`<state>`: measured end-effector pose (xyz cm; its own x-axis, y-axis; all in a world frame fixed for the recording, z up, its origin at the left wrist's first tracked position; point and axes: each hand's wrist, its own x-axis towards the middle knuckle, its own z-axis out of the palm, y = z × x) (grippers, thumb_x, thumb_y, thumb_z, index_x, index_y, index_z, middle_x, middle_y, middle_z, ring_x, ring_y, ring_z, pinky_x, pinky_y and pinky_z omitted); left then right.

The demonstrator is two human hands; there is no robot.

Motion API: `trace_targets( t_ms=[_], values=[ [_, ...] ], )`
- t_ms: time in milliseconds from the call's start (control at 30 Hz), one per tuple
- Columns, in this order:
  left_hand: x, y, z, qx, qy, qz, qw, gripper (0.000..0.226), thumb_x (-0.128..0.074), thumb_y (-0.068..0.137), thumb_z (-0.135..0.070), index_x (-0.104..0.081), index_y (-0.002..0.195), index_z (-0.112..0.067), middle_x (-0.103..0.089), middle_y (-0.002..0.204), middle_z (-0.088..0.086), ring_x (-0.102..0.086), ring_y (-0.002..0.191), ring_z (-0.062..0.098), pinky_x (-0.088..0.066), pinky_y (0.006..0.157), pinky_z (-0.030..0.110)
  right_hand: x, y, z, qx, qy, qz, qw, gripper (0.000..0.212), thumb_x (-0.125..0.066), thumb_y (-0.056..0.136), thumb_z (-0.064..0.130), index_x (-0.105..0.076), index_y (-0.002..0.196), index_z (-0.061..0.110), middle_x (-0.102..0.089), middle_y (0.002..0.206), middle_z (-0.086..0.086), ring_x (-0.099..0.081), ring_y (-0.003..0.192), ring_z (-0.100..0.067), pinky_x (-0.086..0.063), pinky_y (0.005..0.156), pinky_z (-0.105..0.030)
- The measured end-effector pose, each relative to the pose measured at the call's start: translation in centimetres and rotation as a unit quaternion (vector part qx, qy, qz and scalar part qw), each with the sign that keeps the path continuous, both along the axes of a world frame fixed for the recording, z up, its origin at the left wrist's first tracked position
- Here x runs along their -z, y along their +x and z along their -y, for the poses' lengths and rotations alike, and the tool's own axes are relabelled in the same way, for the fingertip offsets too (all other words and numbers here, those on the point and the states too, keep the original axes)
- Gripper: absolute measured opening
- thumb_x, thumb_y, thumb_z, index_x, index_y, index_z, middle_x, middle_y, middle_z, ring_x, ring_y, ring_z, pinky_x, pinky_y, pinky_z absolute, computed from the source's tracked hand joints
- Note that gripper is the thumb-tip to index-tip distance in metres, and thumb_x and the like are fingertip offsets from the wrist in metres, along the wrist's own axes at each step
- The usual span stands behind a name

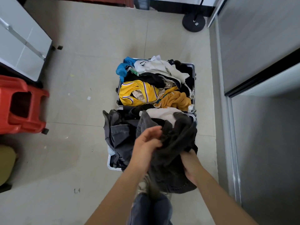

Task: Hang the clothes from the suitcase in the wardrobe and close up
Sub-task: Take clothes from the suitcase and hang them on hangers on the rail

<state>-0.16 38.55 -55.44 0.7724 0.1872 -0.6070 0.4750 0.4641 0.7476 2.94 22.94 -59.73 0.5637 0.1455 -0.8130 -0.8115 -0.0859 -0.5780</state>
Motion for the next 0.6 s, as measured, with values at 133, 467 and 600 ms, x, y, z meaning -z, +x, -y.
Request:
trace_targets(
  t_ms=[133,467,600],
  values=[
    [-0.9,-3.8,-2.3,0.176,0.140,-0.068,0.972,0.072,-0.049,0.076,0.016,-0.045,0.138,-0.022,-0.061,0.111,0.010,-0.064,0.092,0.005,-0.051,0.073,0.020,-7.2,1.9,0.7,0.117,0.064,-0.025,0.991,0.026,-0.061,0.080,0.027,-0.073,0.095,0.009,-0.075,0.092,-0.012,-0.070,0.087,-0.030,-0.055,0.085,-0.040],
    [-19.1,-3.4,-2.9,0.136,0.262,0.020,0.955,0.026,-0.065,0.079,-0.002,-0.067,0.074,-0.027,-0.066,0.065,-0.019,-0.060,0.071,0.003,-0.045,0.068,0.022,-29.5,6.4,-1.4,0.064,0.136,0.083,0.985,0.026,-0.042,0.087,0.009,-0.059,0.067,0.009,-0.060,0.063,-0.006,-0.058,0.054,-0.019,-0.049,0.054,-0.018],
    [-28.5,-2.0,-4.8,0.080,0.225,0.065,0.969,0.013,-0.063,0.054,-0.005,-0.068,0.066,-0.002,-0.066,0.062,-0.002,-0.061,0.066,0.016,-0.047,0.071,0.034,-37.1,8.6,-2.6,-0.022,0.132,0.195,0.972,0.031,-0.051,0.089,0.019,-0.074,0.069,0.012,-0.072,0.074,-0.007,-0.068,0.071,-0.021,-0.055,0.075,-0.030]
  ],
)
